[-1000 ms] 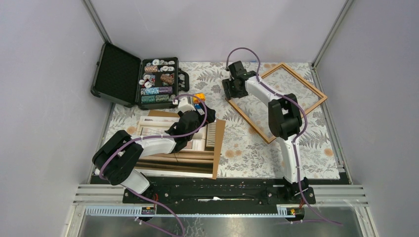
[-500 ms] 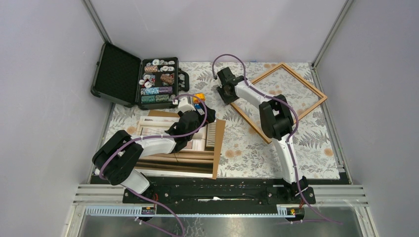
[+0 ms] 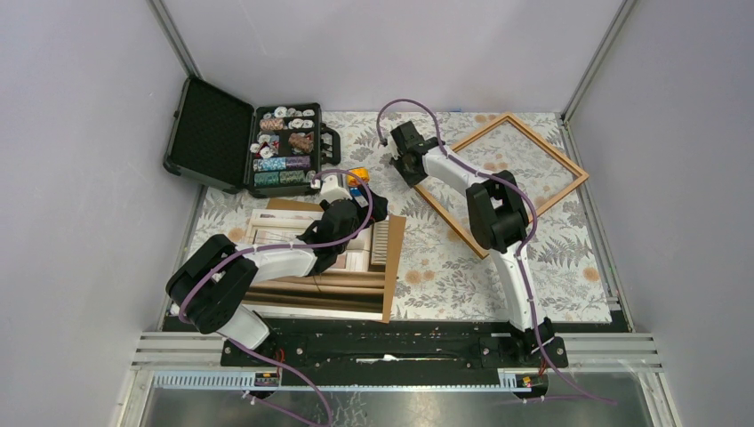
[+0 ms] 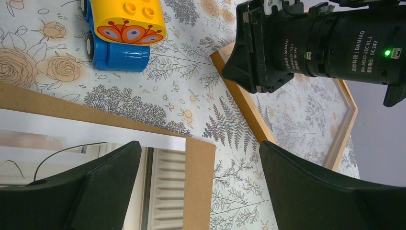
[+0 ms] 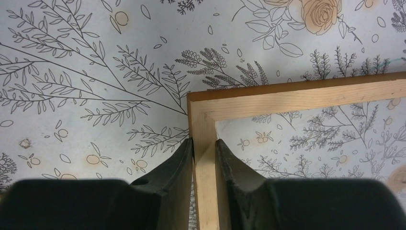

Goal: Put the photo into the frame

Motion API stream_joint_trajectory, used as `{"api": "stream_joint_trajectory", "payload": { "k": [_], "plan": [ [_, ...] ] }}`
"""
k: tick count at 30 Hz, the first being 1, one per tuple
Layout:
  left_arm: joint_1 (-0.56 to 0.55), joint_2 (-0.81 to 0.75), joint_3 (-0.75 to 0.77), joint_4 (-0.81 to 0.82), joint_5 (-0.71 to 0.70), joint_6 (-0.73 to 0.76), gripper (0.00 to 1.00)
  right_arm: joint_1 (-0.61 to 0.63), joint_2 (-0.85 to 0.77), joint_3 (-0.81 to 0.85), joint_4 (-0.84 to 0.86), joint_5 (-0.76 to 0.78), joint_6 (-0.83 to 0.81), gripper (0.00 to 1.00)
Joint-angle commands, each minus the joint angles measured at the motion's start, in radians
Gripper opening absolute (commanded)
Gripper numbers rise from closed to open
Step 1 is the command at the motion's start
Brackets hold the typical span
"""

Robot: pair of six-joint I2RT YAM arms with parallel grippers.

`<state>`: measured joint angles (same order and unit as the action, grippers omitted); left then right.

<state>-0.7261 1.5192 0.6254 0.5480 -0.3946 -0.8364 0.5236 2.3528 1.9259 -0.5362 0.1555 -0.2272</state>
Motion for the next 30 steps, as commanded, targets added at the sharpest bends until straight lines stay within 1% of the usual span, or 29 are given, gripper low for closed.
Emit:
{"api": "stream_joint_trajectory", "payload": {
  "k": [1, 7, 11, 12, 15, 16, 20, 24, 27, 30],
  "plan": [
    [0.005, -0.027, 0.002, 0.044, -0.023, 0.002, 0.99, 0.006, -0.006, -0.038, 0.016, -0.015, -0.062, 0.27],
    [0.004, -0.027, 0.002, 0.045, -0.021, 0.002, 0.99, 0.007, -0.002, -0.052, 0.05, -0.011, -0.076, 0.34],
    [0.004, -0.025, 0.004, 0.044, -0.016, 0.003, 0.99, 0.007, 0.016, -0.042, 0.051, 0.008, -0.077, 0.33],
    [0.004, -0.025, 0.007, 0.04, -0.017, 0.005, 0.99, 0.007, 0.017, -0.043, 0.051, 0.01, -0.079, 0.32],
    [0.004, -0.029, 0.002, 0.044, -0.019, 0.003, 0.99, 0.007, -0.01, -0.073, 0.054, 0.014, -0.084, 0.15],
    [0.004, -0.03, 0.004, 0.043, -0.017, 0.002, 0.99, 0.006, -0.033, -0.099, 0.062, 0.002, -0.084, 0.13],
    [0.014, -0.038, 0.014, 0.023, -0.004, 0.003, 0.99, 0.006, -0.172, -0.245, 0.098, -0.051, -0.095, 0.09],
    [0.053, -0.047, 0.02, -0.004, 0.049, -0.027, 0.99, 0.007, -0.368, -0.489, 0.188, -0.086, -0.097, 0.06],
    [0.095, -0.03, 0.049, -0.027, 0.147, -0.041, 0.99, 0.007, -0.497, -0.651, 0.238, -0.123, -0.096, 0.05],
    [0.129, 0.059, 0.176, -0.129, 0.318, -0.038, 0.99, 0.007, -0.62, -0.795, 0.287, -0.165, -0.093, 0.03]
  ]
}}
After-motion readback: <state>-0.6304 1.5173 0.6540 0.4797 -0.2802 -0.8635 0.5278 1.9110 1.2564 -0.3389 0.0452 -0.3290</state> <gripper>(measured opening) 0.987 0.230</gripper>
